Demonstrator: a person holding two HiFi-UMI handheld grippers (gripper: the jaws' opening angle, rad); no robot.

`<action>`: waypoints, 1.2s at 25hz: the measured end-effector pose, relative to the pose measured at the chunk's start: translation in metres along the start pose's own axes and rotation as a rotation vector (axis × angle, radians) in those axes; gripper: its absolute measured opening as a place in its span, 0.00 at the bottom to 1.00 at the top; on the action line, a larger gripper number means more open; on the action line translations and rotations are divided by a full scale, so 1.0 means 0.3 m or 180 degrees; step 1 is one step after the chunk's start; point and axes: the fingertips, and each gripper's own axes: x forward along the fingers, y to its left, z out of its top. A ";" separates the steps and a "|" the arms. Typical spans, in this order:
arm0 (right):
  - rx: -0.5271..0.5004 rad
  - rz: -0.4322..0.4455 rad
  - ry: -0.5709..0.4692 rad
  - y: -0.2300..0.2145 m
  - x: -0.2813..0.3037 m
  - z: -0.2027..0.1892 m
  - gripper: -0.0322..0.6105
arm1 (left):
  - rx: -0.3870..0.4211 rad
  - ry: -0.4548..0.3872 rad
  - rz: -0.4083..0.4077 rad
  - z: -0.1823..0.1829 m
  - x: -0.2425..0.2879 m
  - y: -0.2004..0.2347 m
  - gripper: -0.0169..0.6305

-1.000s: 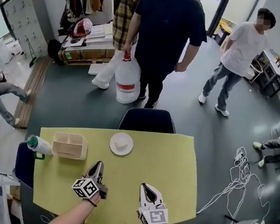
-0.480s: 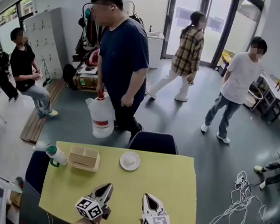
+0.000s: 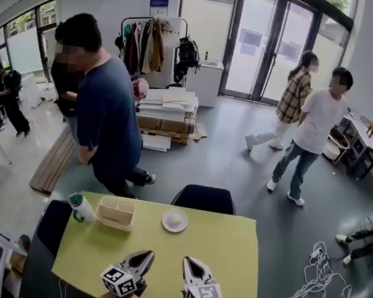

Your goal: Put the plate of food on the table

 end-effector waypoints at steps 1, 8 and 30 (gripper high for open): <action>-0.0044 0.0017 0.0002 0.006 0.000 0.004 0.07 | 0.0042 0.0003 -0.0024 0.003 -0.002 -0.013 0.04; 0.0003 -0.0003 0.0039 0.007 0.029 0.017 0.07 | 0.0179 -0.0067 -0.0123 0.047 -0.008 -0.041 0.04; 0.0114 -0.0300 0.0091 -0.021 -0.028 0.013 0.07 | 0.0168 -0.0080 -0.0207 0.056 -0.025 -0.070 0.04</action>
